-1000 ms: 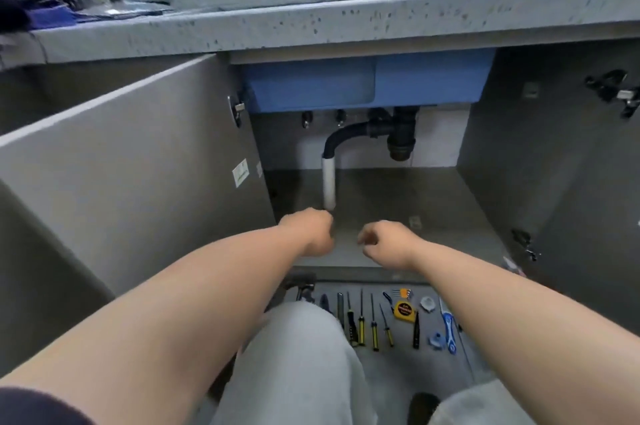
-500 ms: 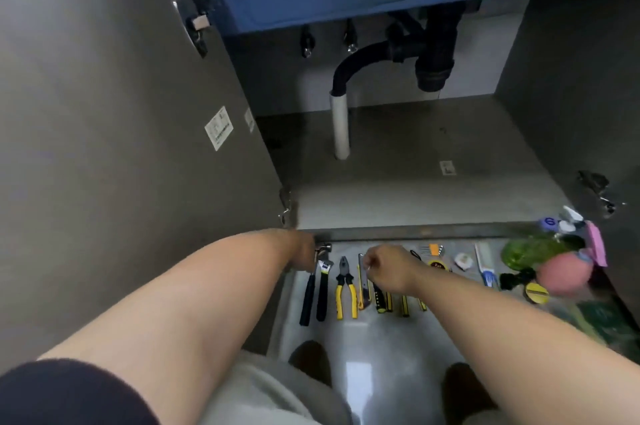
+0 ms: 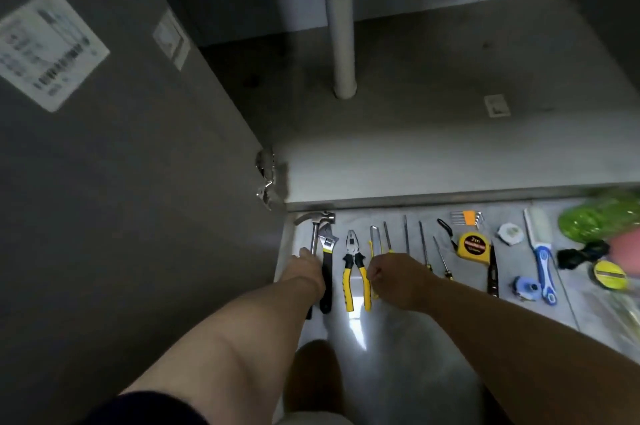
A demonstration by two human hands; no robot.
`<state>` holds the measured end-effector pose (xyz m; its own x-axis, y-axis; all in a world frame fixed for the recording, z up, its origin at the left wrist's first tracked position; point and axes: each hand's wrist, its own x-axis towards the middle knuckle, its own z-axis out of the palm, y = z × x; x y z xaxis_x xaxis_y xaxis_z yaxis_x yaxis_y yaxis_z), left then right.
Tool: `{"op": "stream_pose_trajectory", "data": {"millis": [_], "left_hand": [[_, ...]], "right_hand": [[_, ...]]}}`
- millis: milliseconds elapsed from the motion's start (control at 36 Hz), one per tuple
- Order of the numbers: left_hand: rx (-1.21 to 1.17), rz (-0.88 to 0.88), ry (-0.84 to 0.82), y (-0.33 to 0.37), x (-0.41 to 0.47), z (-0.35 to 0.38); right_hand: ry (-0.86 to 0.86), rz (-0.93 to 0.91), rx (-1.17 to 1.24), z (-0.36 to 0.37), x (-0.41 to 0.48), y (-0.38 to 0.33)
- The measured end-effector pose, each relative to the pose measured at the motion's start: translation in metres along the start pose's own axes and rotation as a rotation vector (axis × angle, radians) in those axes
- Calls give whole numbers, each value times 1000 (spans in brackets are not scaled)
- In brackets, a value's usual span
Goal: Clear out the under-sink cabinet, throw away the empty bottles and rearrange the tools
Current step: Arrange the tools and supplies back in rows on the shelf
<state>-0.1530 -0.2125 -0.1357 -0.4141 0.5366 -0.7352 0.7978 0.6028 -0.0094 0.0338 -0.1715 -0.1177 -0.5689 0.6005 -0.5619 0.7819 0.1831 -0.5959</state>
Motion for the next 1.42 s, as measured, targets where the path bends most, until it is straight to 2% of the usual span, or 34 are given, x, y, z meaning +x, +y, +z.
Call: {"op": "stream_pose_trajectory", "data": {"millis": [111, 278, 361, 417, 556, 639, 694, 750, 806, 944, 1000, 1056, 1111, 1222, 1333, 1417], "left_hand": [[-79, -58, -9, -5, 22, 12], [-176, -29, 6, -17, 39, 24], [-267, -29, -91, -20, 40, 20], [-462, -55, -208, -18, 39, 15], [-958, -106, -480, -12, 21, 9], [-1133, -71, -584, -13, 9, 12], [-1179, -29, -601, -15, 5, 14], [-1136, 24, -581, -15, 2, 14], [-1116, 25, -468, -15, 1, 13], [-1125, -71, -218, -12, 17, 19], [-965, -89, -40, -14, 30, 27], [-727, -54, 57, -18, 39, 37], [-571, -36, 71, -21, 44, 49], [-420, -3, 164, -23, 48, 67], [-416, -4, 148, -19, 47, 71], [-453, -47, 61, -11, 49, 63]], "right_hand": [[16, 21, 12, 12, 19, 11], [-33, 118, 43, 30, 40, 14], [-119, 185, 8, 32, 42, 10], [-144, 213, 46, 30, 41, 4], [-222, 287, 291, 26, 36, -11], [-327, 350, 562, 28, 28, -20], [-357, 330, 747, 31, 23, -24], [-342, 279, 847, 34, 19, -25], [-322, 274, 927, 37, 18, -21], [-288, 413, 1288, 48, 18, 0], [-307, 433, 1293, 52, 15, 8], [-340, 433, 1280, 55, 10, 14], [-382, 418, 1269, 56, 6, 20], [-436, 381, 1211, 52, 2, 30], [-479, 353, 1199, 45, 1, 37], [-522, 347, 1199, 36, 2, 41]]}}
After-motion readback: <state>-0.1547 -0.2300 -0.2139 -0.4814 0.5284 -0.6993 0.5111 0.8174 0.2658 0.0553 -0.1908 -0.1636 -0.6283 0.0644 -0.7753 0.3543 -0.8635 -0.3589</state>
